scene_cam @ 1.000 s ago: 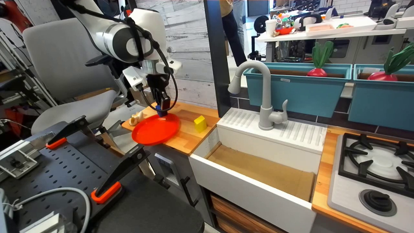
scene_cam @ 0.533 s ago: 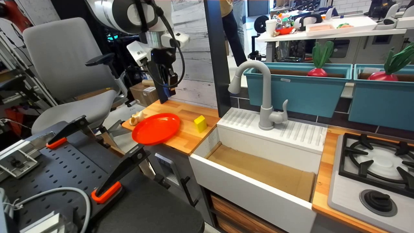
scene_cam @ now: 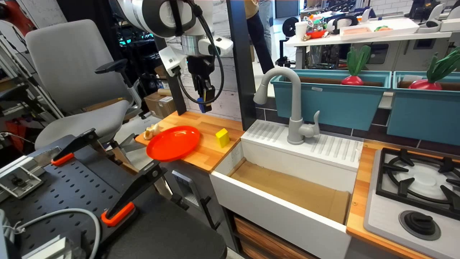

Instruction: Remove the blue block from the orange plate

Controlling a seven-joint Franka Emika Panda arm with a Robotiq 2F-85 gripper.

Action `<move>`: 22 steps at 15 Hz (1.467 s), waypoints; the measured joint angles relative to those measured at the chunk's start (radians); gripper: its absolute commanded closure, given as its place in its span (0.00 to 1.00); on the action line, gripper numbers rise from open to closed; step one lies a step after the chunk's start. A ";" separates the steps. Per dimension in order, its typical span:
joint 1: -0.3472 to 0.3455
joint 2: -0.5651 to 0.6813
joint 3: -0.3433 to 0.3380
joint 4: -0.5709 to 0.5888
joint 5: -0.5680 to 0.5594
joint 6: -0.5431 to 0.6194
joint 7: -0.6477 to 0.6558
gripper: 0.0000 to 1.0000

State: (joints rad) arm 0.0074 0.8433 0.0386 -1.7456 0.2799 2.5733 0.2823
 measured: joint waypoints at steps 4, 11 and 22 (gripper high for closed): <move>-0.002 0.058 -0.024 0.024 0.000 0.000 0.005 0.84; 0.002 0.176 -0.027 0.114 -0.001 -0.005 0.035 0.84; 0.016 0.236 -0.023 0.200 -0.002 -0.084 0.068 0.00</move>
State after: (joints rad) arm 0.0235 1.0796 0.0155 -1.5455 0.2783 2.4892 0.3508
